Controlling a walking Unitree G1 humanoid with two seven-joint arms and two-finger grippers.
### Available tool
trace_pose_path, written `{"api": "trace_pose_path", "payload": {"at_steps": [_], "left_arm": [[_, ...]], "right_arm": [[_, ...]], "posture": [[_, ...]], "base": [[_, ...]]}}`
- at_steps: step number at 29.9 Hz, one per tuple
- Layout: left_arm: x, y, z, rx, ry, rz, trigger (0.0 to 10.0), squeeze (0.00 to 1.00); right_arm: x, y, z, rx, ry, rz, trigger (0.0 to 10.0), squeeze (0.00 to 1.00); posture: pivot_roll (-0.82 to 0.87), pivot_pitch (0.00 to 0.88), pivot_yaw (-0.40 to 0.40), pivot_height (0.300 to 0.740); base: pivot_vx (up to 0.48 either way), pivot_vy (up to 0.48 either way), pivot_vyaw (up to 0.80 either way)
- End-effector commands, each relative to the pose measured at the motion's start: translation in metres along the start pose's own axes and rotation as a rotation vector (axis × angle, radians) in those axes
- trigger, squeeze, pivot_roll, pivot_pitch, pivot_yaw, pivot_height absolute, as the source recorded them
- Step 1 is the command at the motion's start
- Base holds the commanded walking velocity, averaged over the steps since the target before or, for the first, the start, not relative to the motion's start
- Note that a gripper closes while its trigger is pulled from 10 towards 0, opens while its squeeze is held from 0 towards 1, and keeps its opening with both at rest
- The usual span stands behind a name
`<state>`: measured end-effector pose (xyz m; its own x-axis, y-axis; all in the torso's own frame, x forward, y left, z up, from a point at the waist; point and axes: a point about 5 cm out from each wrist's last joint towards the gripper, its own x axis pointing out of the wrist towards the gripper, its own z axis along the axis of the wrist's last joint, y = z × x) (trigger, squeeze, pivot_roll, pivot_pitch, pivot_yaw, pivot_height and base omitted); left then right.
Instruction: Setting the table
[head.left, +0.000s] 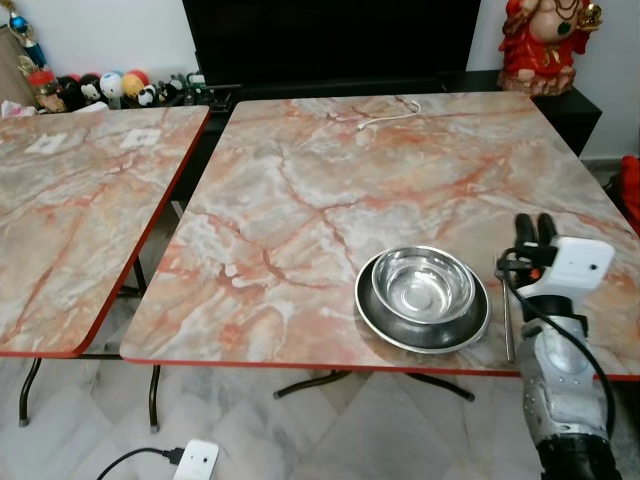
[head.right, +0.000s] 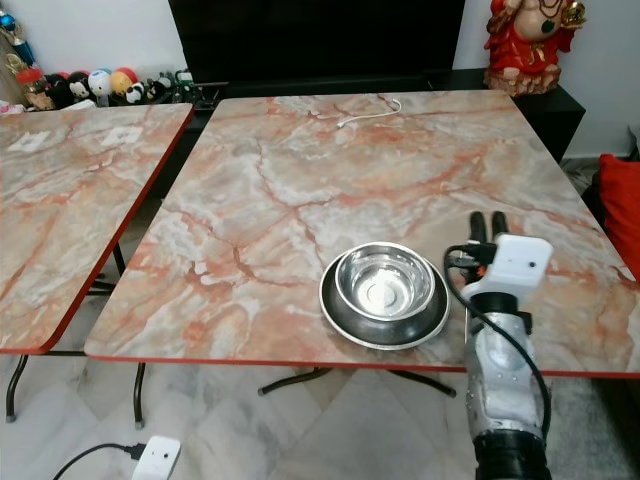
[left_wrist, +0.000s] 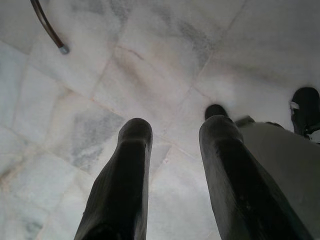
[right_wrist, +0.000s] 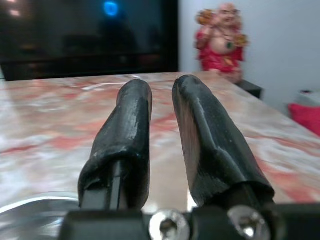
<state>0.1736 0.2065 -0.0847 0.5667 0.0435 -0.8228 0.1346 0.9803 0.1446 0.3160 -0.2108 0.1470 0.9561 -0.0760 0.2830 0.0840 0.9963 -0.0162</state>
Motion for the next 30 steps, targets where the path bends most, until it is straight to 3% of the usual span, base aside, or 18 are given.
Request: {"api": "trace_pose_path", "payload": {"at_steps": [1,6,17,21,30], "left_arm": [[-0.002,0.003,-0.008,-0.006,0.035,0.005,10.0,0.0],[-0.002,0.003,-0.011,-0.007,0.043,0.006,10.0,0.0],[-0.006,0.011,-0.023,-0.012,0.071,0.017,10.0,0.0],[-0.003,-0.002,-0.019,-0.012,0.068,0.003,10.0,0.0],[-0.003,-0.008,-0.018,-0.02,0.066,-0.001,10.0,0.0]], "right_arm": [[0.0,0.013,0.004,0.005,-0.014,0.059,10.0,0.0],[-0.003,0.029,0.003,0.032,-0.001,0.096,10.0,0.0],[0.002,0.037,0.004,0.064,0.007,0.073,10.0,0.0],[0.01,0.049,0.006,0.065,0.004,0.086,10.0,0.0],[0.012,0.053,0.006,0.068,0.006,0.102,10.0,0.0]], "posture": [[-0.12,0.0,0.055,0.74],[-0.13,0.0,0.045,0.74],[-0.11,0.0,0.037,0.74],[-0.1,0.0,0.031,0.74],[-0.11,0.0,0.023,0.74]], "base": [[0.0,0.48,0.0],[0.0,0.48,0.0],[0.0,0.48,0.0],[0.0,0.48,0.0],[0.0,0.48,0.0]]}}
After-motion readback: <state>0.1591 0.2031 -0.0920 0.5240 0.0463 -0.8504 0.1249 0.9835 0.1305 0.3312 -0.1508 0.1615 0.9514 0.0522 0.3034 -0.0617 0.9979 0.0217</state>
